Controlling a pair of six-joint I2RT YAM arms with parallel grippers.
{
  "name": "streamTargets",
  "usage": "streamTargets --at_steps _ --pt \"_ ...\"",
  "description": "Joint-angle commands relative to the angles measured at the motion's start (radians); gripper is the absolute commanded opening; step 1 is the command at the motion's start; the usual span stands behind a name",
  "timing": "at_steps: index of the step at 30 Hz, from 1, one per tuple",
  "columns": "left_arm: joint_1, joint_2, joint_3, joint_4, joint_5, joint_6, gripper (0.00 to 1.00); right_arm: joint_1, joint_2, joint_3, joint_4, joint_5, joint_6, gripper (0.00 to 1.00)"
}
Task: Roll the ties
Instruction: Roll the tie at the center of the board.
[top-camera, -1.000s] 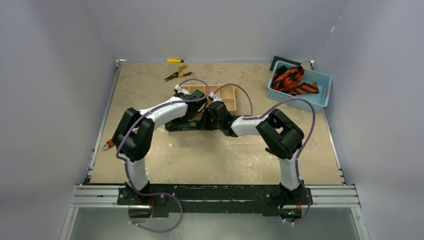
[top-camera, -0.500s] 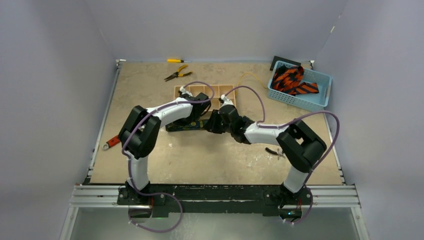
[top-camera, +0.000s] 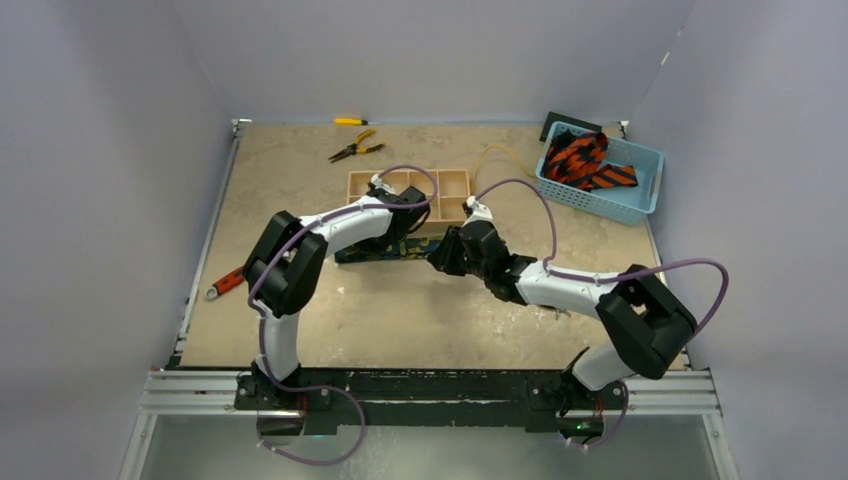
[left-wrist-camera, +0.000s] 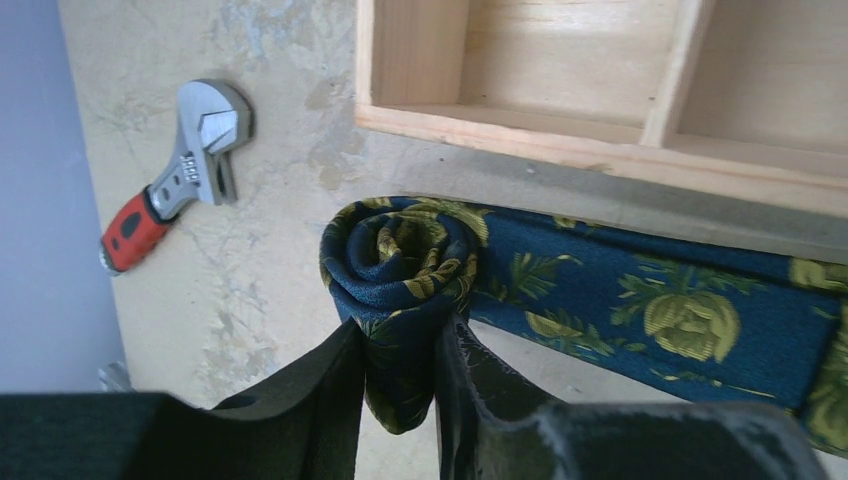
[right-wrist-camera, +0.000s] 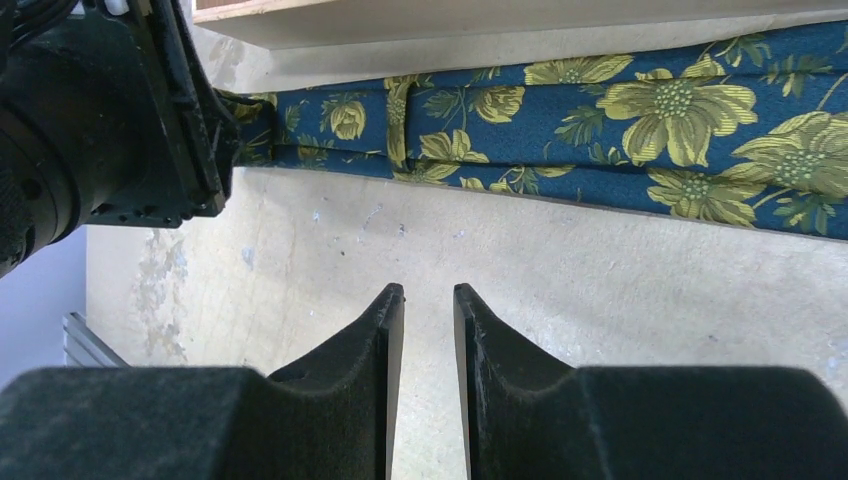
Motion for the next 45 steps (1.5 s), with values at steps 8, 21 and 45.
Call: streamTargets --at_steps 8,21,45 --pt "-0.009 0.027 0.046 0.083 0.161 0.040 0.41 -0.006 -0.102 -0.038 -0.027 0.064 -0.025 0.30" --pt "-0.009 -0.001 0.069 0.133 0.267 0.048 0.52 -0.008 -0.114 -0.057 -0.022 0.058 -0.035 0.30" --pt "0.066 -0.305 -0.089 0.257 0.384 0.024 0.59 0.002 -0.040 0.036 0.059 -0.086 -0.128 0.31"
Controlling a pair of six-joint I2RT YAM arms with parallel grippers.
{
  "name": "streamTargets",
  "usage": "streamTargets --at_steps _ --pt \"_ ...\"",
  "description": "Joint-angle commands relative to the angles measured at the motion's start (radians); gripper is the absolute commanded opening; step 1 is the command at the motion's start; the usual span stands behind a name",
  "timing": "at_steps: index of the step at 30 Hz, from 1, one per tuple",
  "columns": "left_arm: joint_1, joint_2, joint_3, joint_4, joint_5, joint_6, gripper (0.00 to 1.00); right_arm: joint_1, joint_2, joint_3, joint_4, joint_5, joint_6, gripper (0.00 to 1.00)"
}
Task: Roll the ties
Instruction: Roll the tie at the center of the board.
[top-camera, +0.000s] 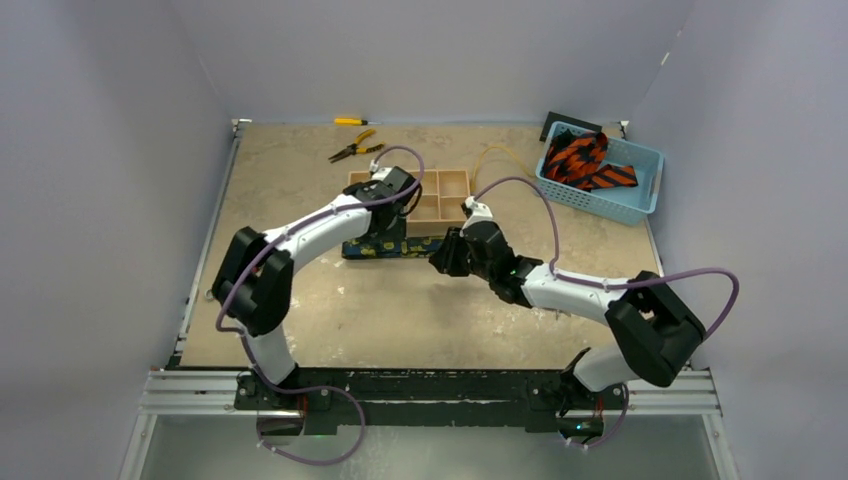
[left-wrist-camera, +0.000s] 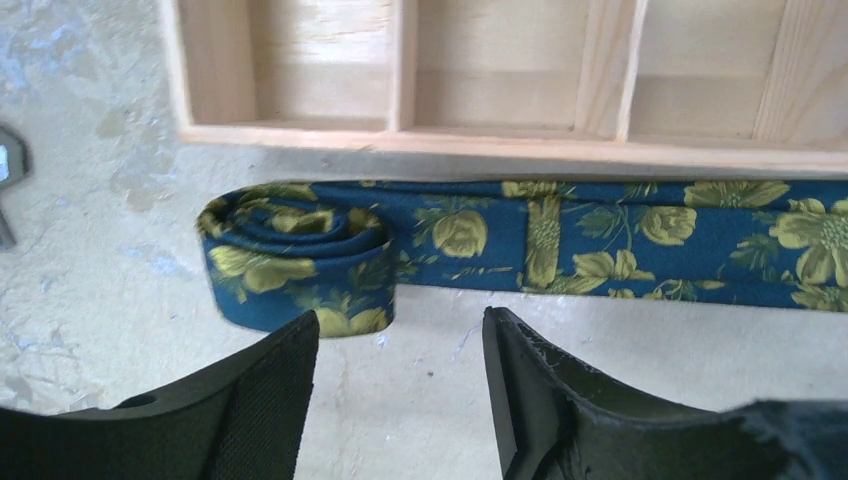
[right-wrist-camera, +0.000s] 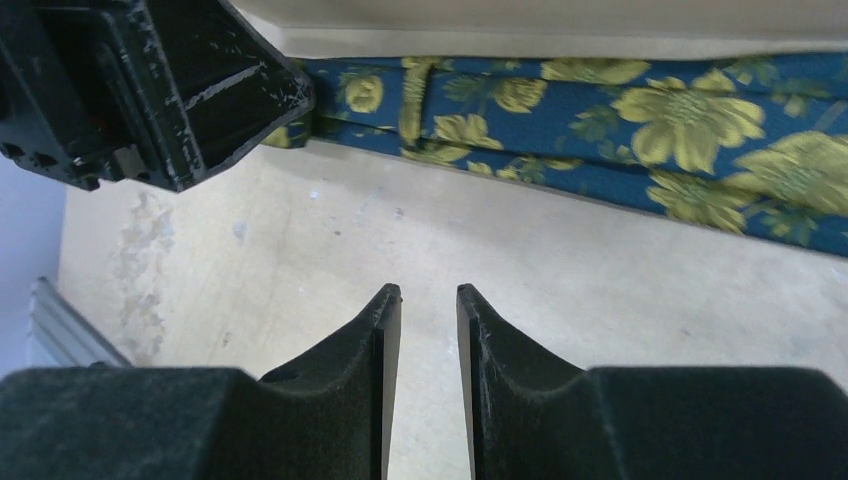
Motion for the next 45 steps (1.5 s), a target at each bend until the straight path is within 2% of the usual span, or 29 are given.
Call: streamTargets --at_steps 1,3,6,8,10,13,18,22,28,36,45 --pt "0.078 -0.216 -0.122 0.099 0.055 -0.028 0.62 0.010 0.058 0.100 0.085 -0.090 -0.035 0.31" --pt "0.178 -0.354 -0.291 0.227 0.156 -0.033 0.64 0.033 0.099 0.151 0.088 -0.111 -0.033 0.32" --pt "0.321 -0.564 -0.512 0.441 0.298 -0.029 0.73 0.068 0.177 0.242 0.082 -0.120 -0.025 0.39" --pt "0.387 -0.646 -0.610 0.544 0.358 -0.024 0.79 0.080 0.236 0.305 0.064 -0.122 -0.013 0.42" --pt "0.430 -0.686 -0.662 0.599 0.389 -0.012 0.80 0.088 0.290 0.363 0.043 -0.116 -0.009 0.42" --pt "0.486 -0.692 -0.700 0.654 0.471 0.004 0.80 0.095 0.373 0.445 0.005 -0.107 0.005 0.40" --pt "0.599 -0.601 -0.740 0.857 0.804 -0.003 0.76 0.095 0.454 0.511 -0.010 -0.102 0.040 0.36" --pt "0.671 -0.471 -0.674 0.812 0.968 0.051 0.75 0.095 0.500 0.561 -0.033 -0.104 0.052 0.34" --pt "0.688 -0.418 -0.688 0.769 0.972 0.109 0.75 0.095 0.535 0.603 -0.033 -0.102 0.069 0.33" --pt "0.688 -0.391 -0.718 0.858 0.971 0.055 0.75 0.095 0.573 0.654 -0.063 -0.114 0.065 0.32" --pt "0.686 -0.339 -0.721 0.848 0.971 0.053 0.73 0.086 0.618 0.649 -0.091 -0.109 0.091 0.29"
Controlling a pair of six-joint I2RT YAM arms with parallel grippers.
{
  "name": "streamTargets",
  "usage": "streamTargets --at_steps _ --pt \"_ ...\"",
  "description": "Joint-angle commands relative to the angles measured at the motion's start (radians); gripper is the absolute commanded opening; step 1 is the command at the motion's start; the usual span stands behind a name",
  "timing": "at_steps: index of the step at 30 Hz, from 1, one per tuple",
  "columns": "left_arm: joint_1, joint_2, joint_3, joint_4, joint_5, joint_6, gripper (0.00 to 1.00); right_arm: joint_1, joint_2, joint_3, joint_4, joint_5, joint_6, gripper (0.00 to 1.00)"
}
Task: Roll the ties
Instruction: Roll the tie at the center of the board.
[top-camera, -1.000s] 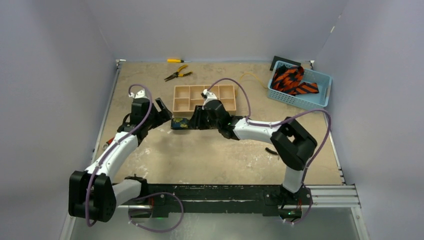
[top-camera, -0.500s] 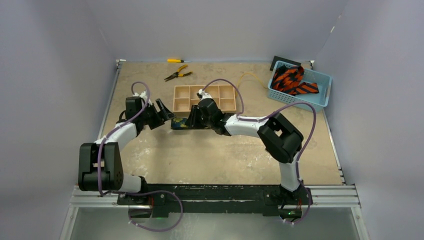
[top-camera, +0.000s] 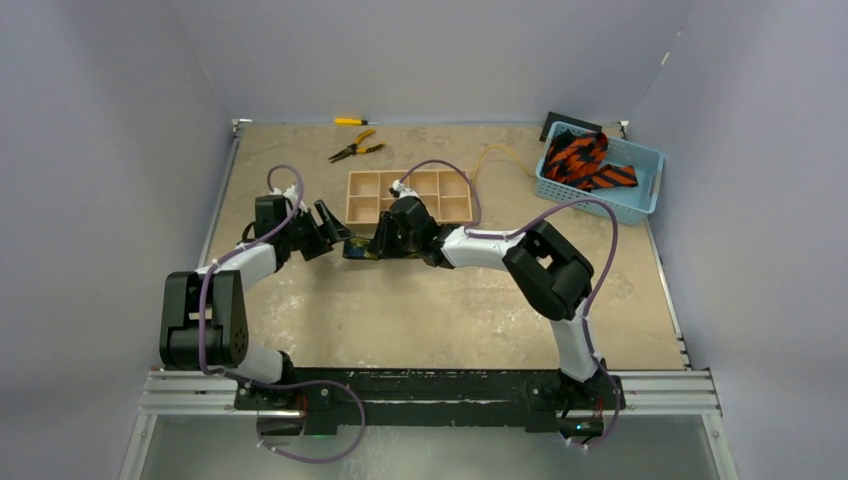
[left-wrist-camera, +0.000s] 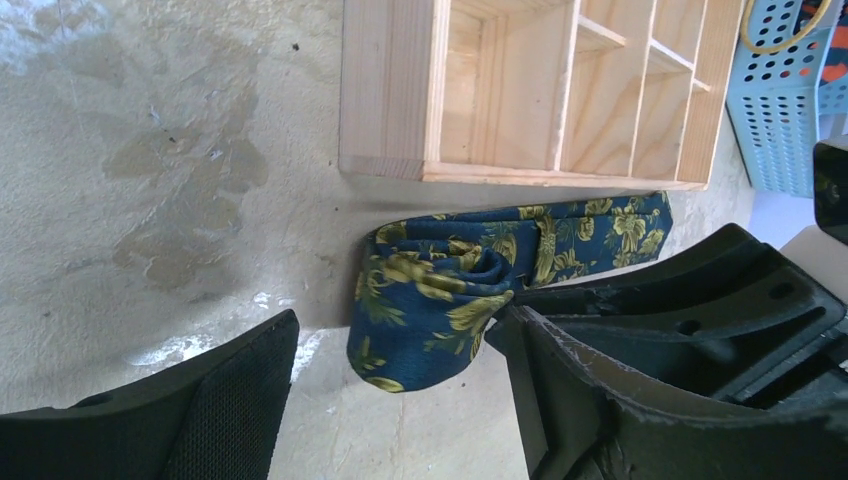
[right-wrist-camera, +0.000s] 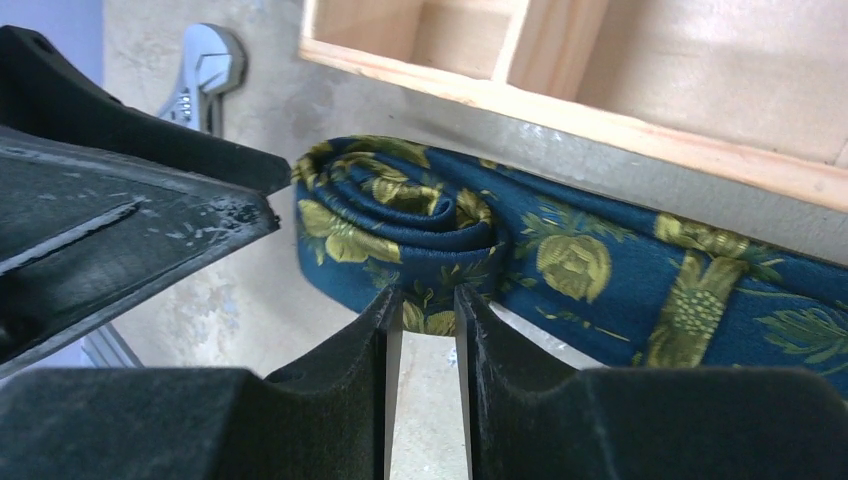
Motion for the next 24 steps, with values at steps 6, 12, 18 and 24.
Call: streamTargets --at_steps 6,12,18,24 --pt "0.002 0.026 0.008 -0.028 0.014 0.031 0.72 -0.028 0.010 -0.011 -0.014 0.004 0.022 0.29" --pt "-0.033 0.048 0.029 -0.031 0.031 0.053 0.71 -0.038 0.010 -0.018 -0.010 -0.007 0.021 0.29" --pt "-0.085 0.031 0.026 0.008 0.023 0.068 0.71 -0.054 0.005 -0.016 -0.013 -0.039 0.018 0.29" --pt "-0.086 0.036 0.083 -0.030 -0.028 0.126 0.71 -0.059 0.007 -0.014 -0.018 -0.060 0.016 0.29"
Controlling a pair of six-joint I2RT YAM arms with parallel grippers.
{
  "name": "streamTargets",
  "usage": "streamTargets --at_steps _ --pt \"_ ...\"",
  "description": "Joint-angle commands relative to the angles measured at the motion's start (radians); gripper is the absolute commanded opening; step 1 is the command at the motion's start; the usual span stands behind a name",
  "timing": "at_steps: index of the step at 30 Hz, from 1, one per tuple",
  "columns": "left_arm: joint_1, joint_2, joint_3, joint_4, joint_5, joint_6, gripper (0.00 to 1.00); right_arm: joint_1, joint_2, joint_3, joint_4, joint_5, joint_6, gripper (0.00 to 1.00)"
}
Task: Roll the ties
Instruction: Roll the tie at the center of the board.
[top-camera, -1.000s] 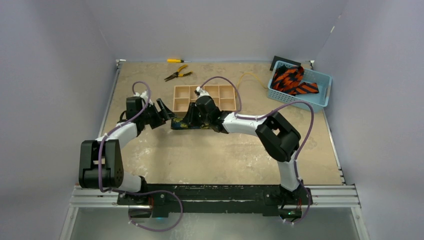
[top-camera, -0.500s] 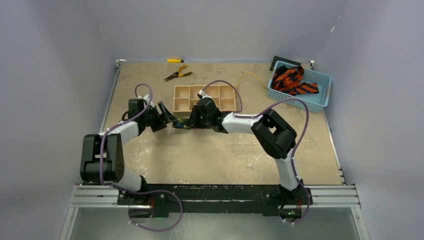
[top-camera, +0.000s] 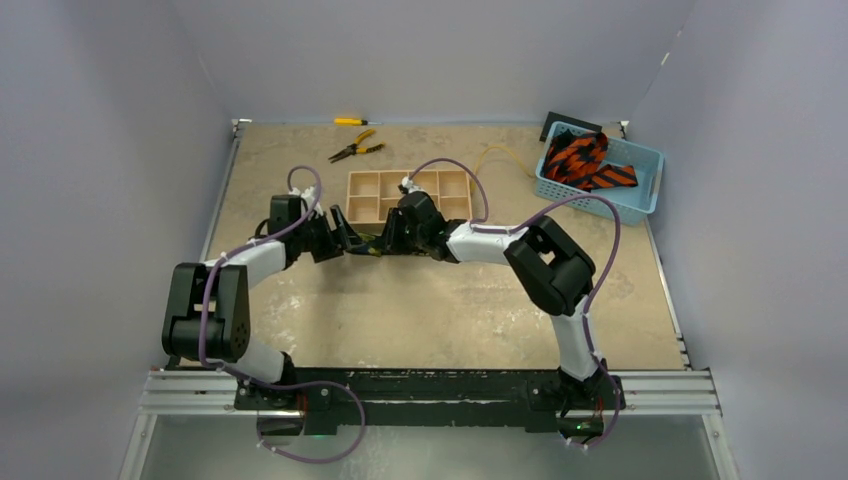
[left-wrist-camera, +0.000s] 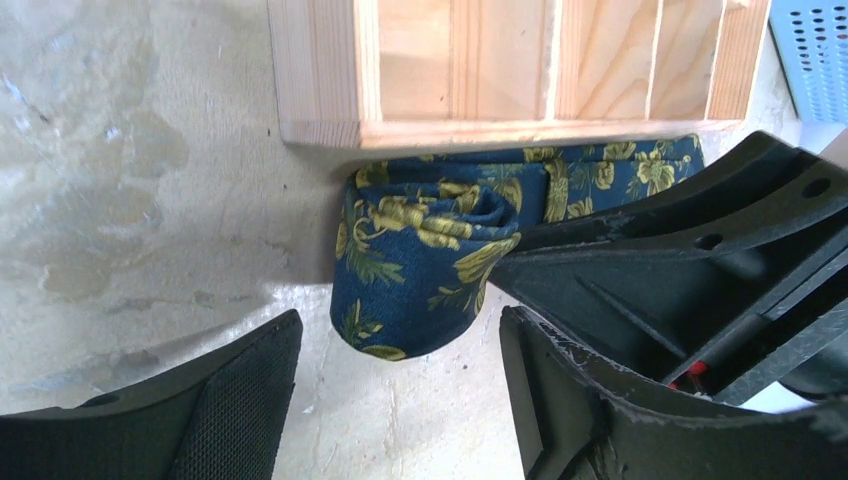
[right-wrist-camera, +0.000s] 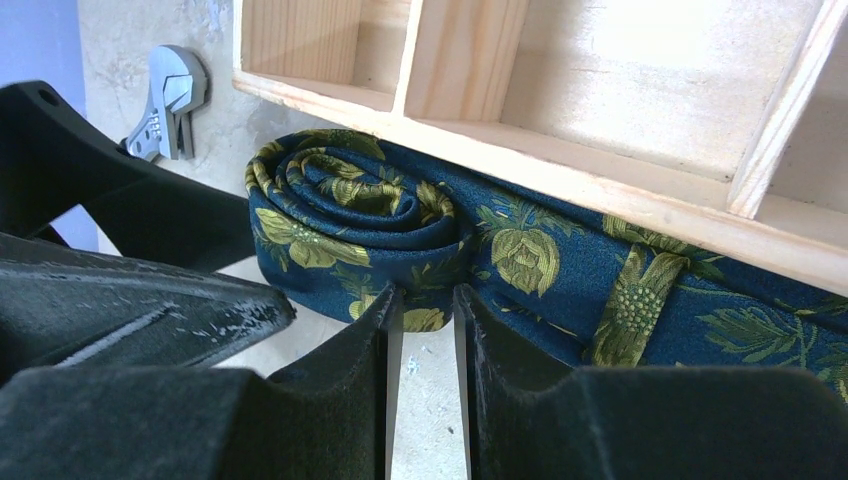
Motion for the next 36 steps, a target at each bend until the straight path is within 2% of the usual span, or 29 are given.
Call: streamTargets --at_steps 1,11,16,22,26,31,34,36 --pt "-0.001 -0.002 0.087 -0.007 -0.038 0.083 0.70 -0.007 -0.016 -0.007 -0.001 -0.024 0.001 0.29" --pt "-0.059 0.038 0.108 0.018 -0.102 0.157 0.65 -0.018 -0.015 -0.006 -0.009 -0.043 -0.008 0.29" --pt "-0.061 0.072 0.119 0.013 -0.096 0.161 0.60 -0.018 -0.011 0.000 -0.010 -0.048 -0.009 0.29" --pt "-0.061 0.103 0.125 0.026 -0.080 0.146 0.44 -0.019 -0.014 0.002 -0.013 -0.048 -0.013 0.29" --pt "-0.062 0.109 0.127 0.029 -0.068 0.127 0.24 -0.019 -0.023 0.002 -0.018 -0.054 -0.026 0.30" --pt "-0.073 0.077 0.108 0.019 -0.101 0.103 0.07 -0.019 -0.069 -0.017 -0.008 0.000 -0.054 0.31" --pt "-0.073 0.061 0.109 -0.005 -0.131 0.071 0.00 -0.015 -0.110 -0.043 -0.002 0.026 -0.074 0.31" --pt "-0.074 0.055 0.111 -0.010 -0.152 0.044 0.00 -0.004 -0.138 -0.064 0.005 0.041 -0.109 0.31"
